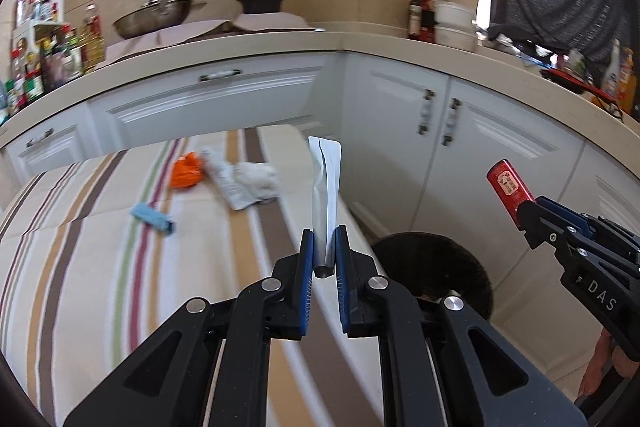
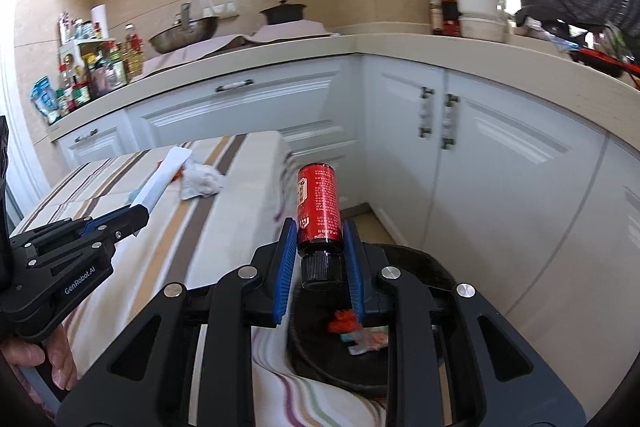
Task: Collect trash
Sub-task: 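Carry the red bottle and white strip over the bin and open both tools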
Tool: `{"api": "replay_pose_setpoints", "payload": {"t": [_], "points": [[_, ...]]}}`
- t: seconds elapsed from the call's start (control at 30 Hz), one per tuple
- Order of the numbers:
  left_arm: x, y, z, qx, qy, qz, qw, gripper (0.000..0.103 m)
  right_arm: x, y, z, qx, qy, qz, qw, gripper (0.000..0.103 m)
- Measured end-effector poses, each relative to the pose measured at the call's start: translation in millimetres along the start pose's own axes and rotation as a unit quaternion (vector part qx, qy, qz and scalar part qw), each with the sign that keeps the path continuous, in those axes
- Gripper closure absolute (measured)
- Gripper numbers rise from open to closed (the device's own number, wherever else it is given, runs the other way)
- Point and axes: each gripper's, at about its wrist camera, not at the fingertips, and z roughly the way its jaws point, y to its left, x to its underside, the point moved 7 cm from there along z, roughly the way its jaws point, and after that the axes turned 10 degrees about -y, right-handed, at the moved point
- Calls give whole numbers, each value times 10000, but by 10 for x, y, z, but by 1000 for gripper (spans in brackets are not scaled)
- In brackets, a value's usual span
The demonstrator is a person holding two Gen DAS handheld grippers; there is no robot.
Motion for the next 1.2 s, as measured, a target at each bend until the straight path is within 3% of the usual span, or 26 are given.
{"api": "replay_pose_setpoints", "payload": {"t": [0.33,0.97,1.13,1.2], "points": [[19,-516,209,306,-6,235,9993,91,71,-518,-24,447,-72,203,9988,80],[216,-905,644,403,410,388,9976,89,317,-798,400,507,200,361,9979,80],[234,-967,737,403,575,392,9968,80,357,-864,505,541,252,484,9970,75],[254,-963,774,432,690,335,9961,62,365,-912,524,578,252,601,9962,64]]}}
